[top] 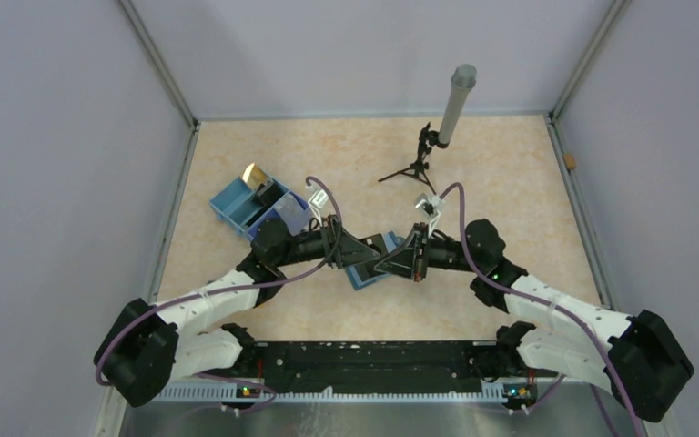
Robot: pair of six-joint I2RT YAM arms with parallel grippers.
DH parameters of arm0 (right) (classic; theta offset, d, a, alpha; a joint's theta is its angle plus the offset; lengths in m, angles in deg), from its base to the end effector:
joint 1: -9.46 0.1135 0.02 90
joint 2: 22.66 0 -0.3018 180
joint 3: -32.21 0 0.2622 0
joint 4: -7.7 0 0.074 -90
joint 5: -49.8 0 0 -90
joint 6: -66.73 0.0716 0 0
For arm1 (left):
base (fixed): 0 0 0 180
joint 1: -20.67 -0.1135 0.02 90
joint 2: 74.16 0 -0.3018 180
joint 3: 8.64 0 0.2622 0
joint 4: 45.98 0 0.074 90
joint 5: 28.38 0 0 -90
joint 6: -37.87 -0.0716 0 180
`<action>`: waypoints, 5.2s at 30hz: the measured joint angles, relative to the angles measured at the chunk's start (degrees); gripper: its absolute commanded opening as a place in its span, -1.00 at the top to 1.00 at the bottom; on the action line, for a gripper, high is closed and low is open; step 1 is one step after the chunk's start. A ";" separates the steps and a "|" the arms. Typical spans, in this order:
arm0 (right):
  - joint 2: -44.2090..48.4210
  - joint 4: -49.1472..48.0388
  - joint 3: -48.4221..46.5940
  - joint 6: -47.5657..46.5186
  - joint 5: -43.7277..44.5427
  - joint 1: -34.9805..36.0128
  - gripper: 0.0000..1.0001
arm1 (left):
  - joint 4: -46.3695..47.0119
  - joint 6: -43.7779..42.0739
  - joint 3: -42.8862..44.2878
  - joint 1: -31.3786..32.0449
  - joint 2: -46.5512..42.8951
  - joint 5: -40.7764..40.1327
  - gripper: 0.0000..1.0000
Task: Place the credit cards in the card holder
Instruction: Insert the credit card into the card holder.
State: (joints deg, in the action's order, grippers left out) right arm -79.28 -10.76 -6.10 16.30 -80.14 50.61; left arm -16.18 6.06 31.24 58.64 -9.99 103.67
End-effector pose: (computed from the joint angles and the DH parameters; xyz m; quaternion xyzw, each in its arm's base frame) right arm 0.1443 0.1871 0.2835 -0.2509 0.6603 0.6147 0.3509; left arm 0.1708 -0.1941 0.2895 0.1513 0.6644 -0.6753 0.2822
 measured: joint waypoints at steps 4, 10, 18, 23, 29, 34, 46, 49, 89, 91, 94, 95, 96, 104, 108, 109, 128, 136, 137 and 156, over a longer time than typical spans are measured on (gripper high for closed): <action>0.00 -0.11 0.09 0.13 -0.39 0.02 1.00 | 2.91 1.90 -1.07 0.00 -0.42 -1.31 0.56; 0.22 -0.46 0.35 0.61 -0.42 0.07 1.00 | 4.74 3.41 -1.70 -0.02 -0.70 -2.36 1.00; 1.55 10.86 -1.44 -2.86 7.80 0.13 -0.45 | -2.78 1.88 -4.04 0.09 -5.27 -8.61 1.00; 1.38 22.99 -4.44 -7.02 15.50 -5.57 -0.52 | -14.47 1.36 -4.96 0.07 -7.61 -18.29 1.00; -6.75 30.51 -6.25 -10.73 22.01 -10.43 -0.53 | -16.48 4.52 -7.74 0.07 -1.60 -22.69 1.00; -16.37 31.87 -6.88 -12.81 23.78 -11.17 -0.50 | -15.13 6.67 -7.82 0.09 4.74 -23.96 1.00; -27.41 28.74 -10.64 -16.20 23.19 -11.32 -0.07 | -9.35 8.76 -7.80 0.09 13.53 -25.24 1.00; -28.76 27.98 -10.64 -16.55 22.71 -11.32 0.12 | -8.59 8.85 -7.39 0.09 15.67 -25.22 1.00; -31.21 26.62 -10.67 -12.94 23.80 -11.32 1.00 | -1.01 8.79 -2.27 -1.22 30.14 -27.12 1.00; -31.23 26.62 -10.67 -12.94 23.82 -11.32 1.00 | -0.94 8.79 -2.08 -1.22 30.60 -27.12 1.00; -31.21 26.62 -10.67 -12.94 23.82 -11.32 1.00 | -0.90 8.85 -1.95 -1.22 31.39 -27.12 1.00; -31.23 26.62 -10.67 -12.94 23.82 -11.32 1.00 | -0.90 8.98 -1.95 -1.22 31.45 -27.10 1.00; -31.23 26.62 -10.67 -12.94 23.82 -11.32 1.00 | -0.79 9.05 -1.92 -1.22 31.50 -27.10 1.00; -31.23 26.62 -10.67 -12.83 23.85 -11.32 1.00 | 1.11 10.64 -1.81 -1.16 33.31 -26.64 1.00; -31.21 26.62 -10.67 -12.76 23.87 -11.32 1.00 | 2.69 11.61 -1.51 -1.16 34.71 -26.25 1.00; -31.23 26.62 -10.67 -12.76 23.87 -11.32 1.00 | 2.95 11.80 -1.51 -1.16 34.91 -26.23 1.00; -31.21 26.67 -10.67 -12.74 24.17 -11.32 1.00 | 5.73 17.00 -1.49 -1.03 37.42 -25.00 1.00; -31.21 26.67 -10.67 -12.74 24.50 -11.32 1.00 | 8.41 19.54 -1.46 -1.03 39.65 -24.46 1.00; -31.21 26.67 -10.67 -12.74 24.55 -11.32 1.00 | 8.66 19.78 -1.46 -1.03 39.80 -24.35 1.00; -31.21 26.71 -10.67 -12.76 24.87 -11.32 1.00 | 10.73 16.06 0.94 -3.85 43.36 -17.11 1.00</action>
State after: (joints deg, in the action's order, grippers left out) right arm -110.49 15.95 -16.76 3.54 -55.27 39.29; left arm -5.45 22.13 32.18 54.80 33.37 86.55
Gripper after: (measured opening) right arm 0.009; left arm 0.001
